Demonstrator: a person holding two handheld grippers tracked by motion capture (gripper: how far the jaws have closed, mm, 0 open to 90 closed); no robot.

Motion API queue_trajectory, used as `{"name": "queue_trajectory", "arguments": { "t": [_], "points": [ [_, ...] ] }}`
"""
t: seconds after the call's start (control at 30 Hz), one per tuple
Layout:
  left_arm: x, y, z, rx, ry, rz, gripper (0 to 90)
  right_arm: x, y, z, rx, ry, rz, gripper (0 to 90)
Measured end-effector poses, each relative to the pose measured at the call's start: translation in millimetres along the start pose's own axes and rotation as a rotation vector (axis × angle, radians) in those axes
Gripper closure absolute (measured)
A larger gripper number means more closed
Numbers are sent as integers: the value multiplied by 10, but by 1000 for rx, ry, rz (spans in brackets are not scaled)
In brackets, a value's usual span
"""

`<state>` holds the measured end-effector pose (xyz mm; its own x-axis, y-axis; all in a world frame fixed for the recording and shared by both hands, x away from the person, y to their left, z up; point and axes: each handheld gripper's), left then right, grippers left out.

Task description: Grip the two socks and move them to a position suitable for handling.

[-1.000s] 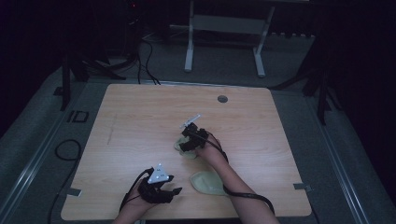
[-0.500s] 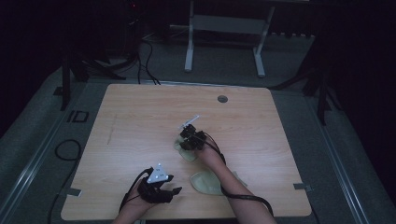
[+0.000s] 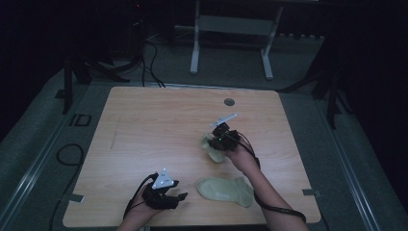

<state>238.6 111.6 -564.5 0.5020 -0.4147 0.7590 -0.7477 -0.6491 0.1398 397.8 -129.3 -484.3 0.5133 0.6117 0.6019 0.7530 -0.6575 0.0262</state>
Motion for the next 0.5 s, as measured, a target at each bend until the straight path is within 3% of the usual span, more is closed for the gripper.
{"name": "queue_trajectory", "arguments": {
  "t": [0.13, 0.27, 0.5],
  "points": [
    [2, 6, 1, 0, 2, -1, 424, -128, 59, -155, -18, 3, 12, 805],
    [7, 7, 1, 2, 7, -4, 424, -262, 60, -154, -17, -7, 25, 805],
    [18, 3, 9, -1, 12, -6, 424, -507, 23, 162, -1, -69, 55, 770]
  ]
}}
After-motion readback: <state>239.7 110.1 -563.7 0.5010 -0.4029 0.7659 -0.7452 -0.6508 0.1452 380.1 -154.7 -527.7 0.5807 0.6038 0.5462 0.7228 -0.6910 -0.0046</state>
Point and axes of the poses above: each handheld gripper's, and its own axes: z roughly forward along the jaws, x roughly out of its top, y roughly to its right, and after that the axes turned 2 degrees about -z, right-handed
